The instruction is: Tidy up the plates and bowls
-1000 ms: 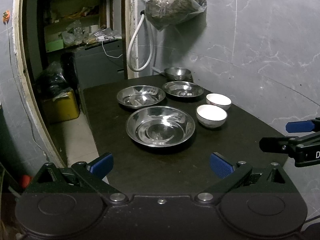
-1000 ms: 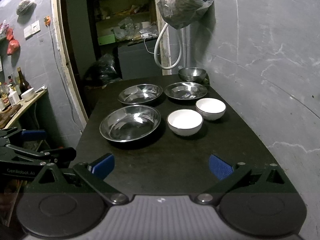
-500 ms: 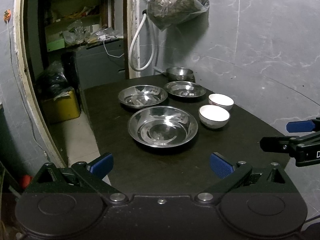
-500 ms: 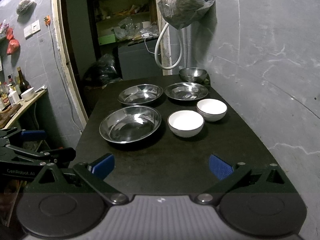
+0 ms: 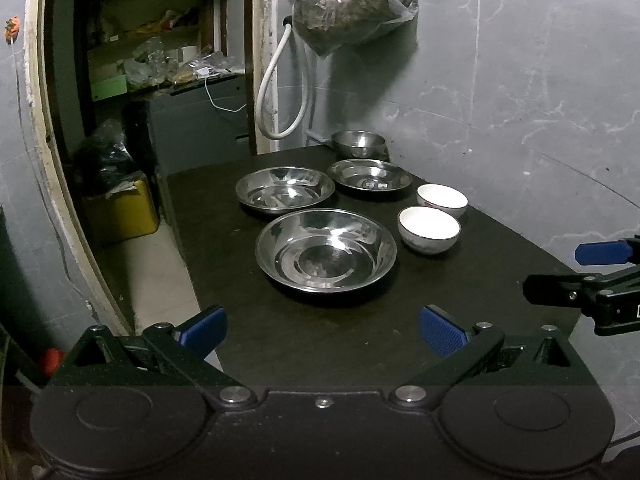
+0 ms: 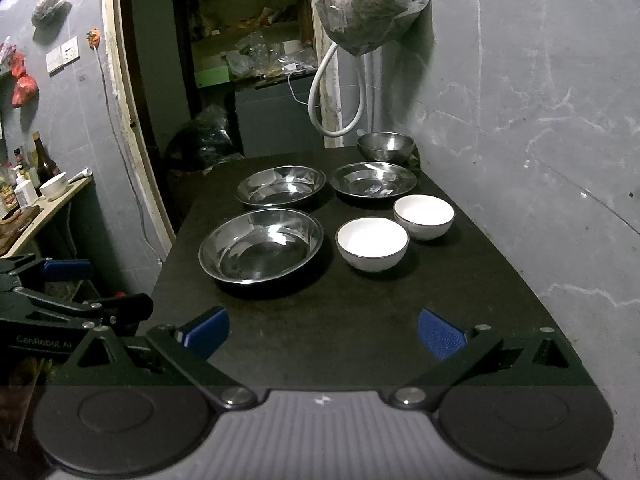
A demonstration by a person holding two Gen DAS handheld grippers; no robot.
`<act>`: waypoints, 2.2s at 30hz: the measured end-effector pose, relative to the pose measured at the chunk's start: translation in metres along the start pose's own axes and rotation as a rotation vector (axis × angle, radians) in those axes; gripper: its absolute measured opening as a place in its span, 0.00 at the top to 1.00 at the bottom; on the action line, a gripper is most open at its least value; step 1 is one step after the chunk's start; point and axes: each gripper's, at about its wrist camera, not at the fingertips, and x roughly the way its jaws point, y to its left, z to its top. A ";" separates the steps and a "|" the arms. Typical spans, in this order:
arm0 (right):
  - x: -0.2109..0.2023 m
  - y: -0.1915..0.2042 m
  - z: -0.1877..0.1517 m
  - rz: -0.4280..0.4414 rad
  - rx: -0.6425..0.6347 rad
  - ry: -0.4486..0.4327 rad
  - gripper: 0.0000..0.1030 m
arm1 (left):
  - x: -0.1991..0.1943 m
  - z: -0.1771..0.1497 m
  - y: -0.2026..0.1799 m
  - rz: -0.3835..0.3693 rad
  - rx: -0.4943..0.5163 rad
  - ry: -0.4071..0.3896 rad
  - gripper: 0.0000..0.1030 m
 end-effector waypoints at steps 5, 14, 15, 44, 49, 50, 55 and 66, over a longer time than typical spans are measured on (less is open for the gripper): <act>0.000 -0.001 0.000 -0.005 0.004 -0.001 0.00 | 0.002 0.001 -0.001 -0.006 0.007 0.000 0.01; -0.001 -0.002 -0.002 -0.002 0.003 -0.001 0.00 | 0.002 0.001 -0.001 -0.004 0.007 0.001 0.01; -0.001 -0.002 -0.001 -0.003 0.003 0.000 0.00 | 0.002 0.001 -0.001 -0.004 0.007 0.001 0.01; 0.055 -0.031 0.022 0.052 -0.028 0.088 0.00 | 0.059 0.024 0.018 0.109 -0.159 0.125 0.01; 0.088 -0.049 0.048 0.103 -0.021 0.077 0.00 | 0.087 0.049 0.026 0.190 -0.194 0.155 0.01; 0.095 -0.052 0.053 0.115 -0.017 0.076 0.00 | 0.092 0.054 0.027 0.205 -0.199 0.162 0.01; 0.129 -0.059 0.070 0.189 -0.006 0.069 0.00 | 0.112 0.080 0.034 0.279 -0.220 0.181 0.01; 0.199 -0.048 0.103 0.250 0.046 0.067 0.00 | 0.167 0.119 0.078 0.274 -0.259 0.206 0.01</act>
